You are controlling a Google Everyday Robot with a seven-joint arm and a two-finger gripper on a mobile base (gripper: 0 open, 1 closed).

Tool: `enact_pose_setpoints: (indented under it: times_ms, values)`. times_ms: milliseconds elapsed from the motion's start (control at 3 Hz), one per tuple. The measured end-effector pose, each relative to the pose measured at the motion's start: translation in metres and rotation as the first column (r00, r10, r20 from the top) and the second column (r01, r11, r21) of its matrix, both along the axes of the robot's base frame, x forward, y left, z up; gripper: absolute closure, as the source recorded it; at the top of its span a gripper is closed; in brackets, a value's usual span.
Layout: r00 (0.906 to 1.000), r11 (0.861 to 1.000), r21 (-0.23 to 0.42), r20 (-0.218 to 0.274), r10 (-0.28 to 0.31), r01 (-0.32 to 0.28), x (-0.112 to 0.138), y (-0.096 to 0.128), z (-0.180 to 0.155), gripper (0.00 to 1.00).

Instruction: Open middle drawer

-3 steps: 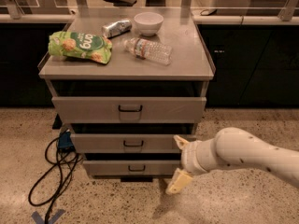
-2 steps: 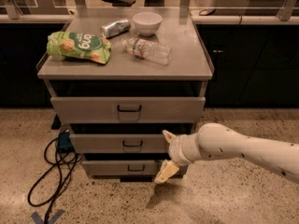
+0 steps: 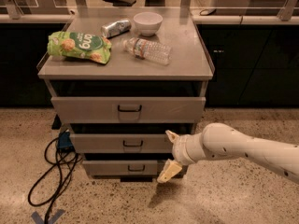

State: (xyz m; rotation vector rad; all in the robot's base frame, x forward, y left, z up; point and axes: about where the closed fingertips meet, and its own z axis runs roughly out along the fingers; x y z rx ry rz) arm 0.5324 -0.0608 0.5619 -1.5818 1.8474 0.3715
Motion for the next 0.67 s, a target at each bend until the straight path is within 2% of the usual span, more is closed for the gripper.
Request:
enact_pose_setpoints:
  times_ms: [667]
  values:
    - [0.9986, 1.0, 0.0, -0.044, -0.029, 0.029, 0.052, -0.023, -0.043, 0.0]
